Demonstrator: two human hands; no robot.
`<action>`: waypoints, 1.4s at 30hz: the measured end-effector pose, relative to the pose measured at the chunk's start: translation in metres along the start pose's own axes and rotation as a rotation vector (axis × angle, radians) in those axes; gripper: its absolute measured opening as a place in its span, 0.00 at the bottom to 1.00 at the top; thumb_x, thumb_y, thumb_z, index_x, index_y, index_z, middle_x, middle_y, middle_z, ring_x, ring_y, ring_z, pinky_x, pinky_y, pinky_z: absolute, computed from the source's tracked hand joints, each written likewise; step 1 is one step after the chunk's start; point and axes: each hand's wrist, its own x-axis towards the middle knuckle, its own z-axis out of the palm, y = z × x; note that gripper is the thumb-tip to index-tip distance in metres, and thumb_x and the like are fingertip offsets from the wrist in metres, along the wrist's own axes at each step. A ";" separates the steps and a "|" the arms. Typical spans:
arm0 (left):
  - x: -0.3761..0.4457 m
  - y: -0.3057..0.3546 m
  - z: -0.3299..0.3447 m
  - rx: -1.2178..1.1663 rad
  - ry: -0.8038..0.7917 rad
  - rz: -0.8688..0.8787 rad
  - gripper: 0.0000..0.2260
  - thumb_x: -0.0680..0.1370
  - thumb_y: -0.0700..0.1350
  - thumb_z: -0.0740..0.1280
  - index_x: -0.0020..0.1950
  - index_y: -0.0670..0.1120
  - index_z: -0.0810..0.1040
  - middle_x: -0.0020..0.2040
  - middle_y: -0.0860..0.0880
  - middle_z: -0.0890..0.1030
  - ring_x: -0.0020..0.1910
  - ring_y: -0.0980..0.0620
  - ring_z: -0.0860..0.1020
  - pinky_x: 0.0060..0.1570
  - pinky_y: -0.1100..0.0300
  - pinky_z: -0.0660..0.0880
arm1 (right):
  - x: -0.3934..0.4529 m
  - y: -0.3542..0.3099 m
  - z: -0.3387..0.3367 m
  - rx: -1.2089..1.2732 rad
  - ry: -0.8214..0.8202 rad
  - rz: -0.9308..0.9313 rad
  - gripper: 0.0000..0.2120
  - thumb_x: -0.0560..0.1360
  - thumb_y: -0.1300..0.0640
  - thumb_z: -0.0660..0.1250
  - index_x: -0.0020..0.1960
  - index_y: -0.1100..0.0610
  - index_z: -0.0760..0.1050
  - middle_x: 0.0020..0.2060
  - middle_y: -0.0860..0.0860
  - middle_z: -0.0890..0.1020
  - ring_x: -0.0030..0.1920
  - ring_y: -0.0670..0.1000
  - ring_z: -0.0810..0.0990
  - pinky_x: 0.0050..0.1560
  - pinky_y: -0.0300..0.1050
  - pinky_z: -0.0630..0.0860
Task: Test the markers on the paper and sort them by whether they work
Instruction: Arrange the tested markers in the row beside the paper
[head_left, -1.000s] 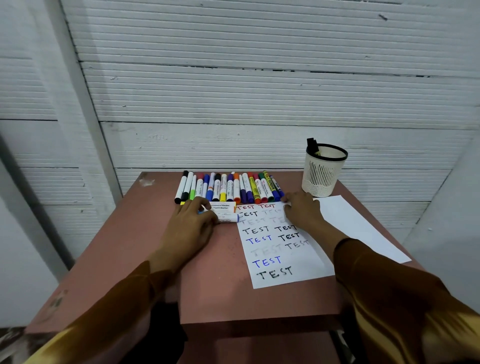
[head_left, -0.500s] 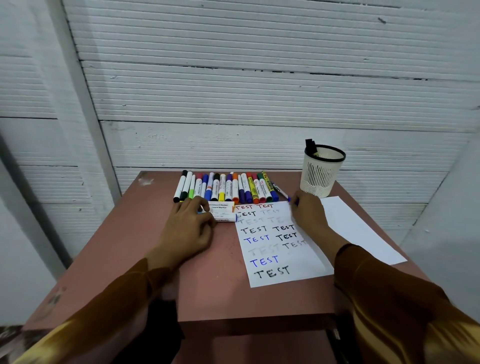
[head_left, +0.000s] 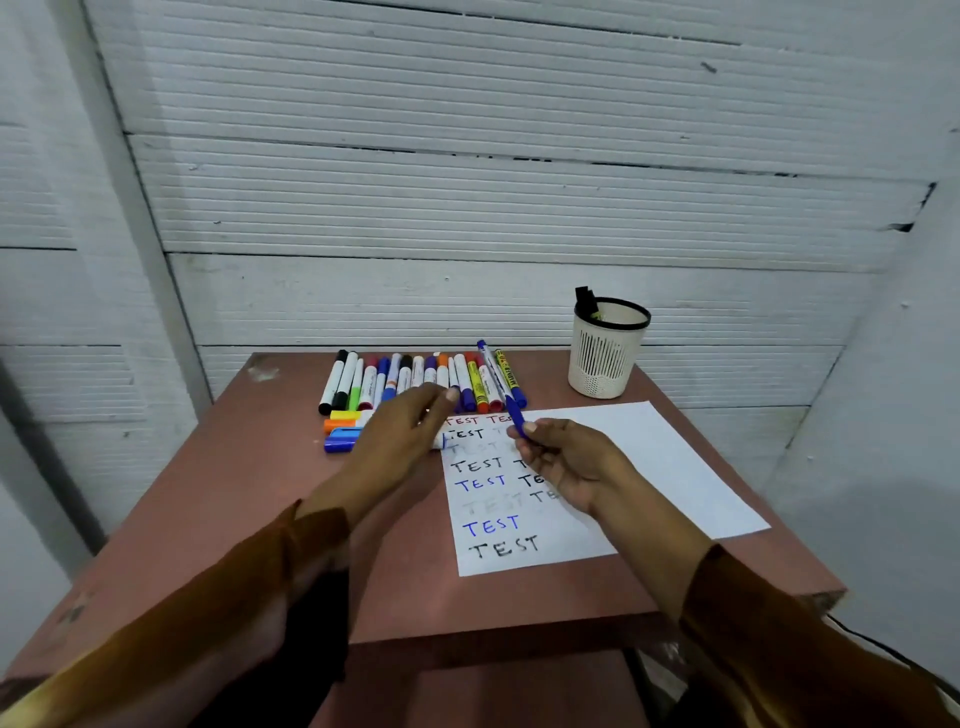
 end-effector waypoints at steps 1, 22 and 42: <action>0.002 0.014 0.008 -0.117 -0.044 -0.072 0.16 0.80 0.56 0.56 0.48 0.45 0.74 0.43 0.48 0.78 0.43 0.51 0.75 0.44 0.54 0.70 | -0.005 0.006 0.005 -0.015 -0.045 -0.015 0.08 0.76 0.73 0.60 0.42 0.62 0.69 0.38 0.61 0.80 0.32 0.50 0.79 0.32 0.36 0.79; -0.012 0.041 0.049 0.061 -0.002 0.164 0.12 0.80 0.51 0.58 0.62 0.54 0.74 0.23 0.52 0.65 0.24 0.59 0.69 0.25 0.66 0.59 | -0.025 0.008 -0.006 -0.226 -0.197 -0.350 0.07 0.74 0.57 0.64 0.50 0.55 0.79 0.35 0.49 0.74 0.32 0.45 0.68 0.33 0.37 0.65; -0.020 0.030 0.035 0.088 -0.139 0.013 0.15 0.76 0.62 0.57 0.57 0.57 0.74 0.38 0.51 0.76 0.37 0.54 0.75 0.37 0.58 0.70 | -0.023 -0.014 -0.022 -0.121 -0.248 -0.478 0.14 0.66 0.52 0.69 0.48 0.57 0.72 0.39 0.54 0.83 0.35 0.50 0.81 0.34 0.39 0.76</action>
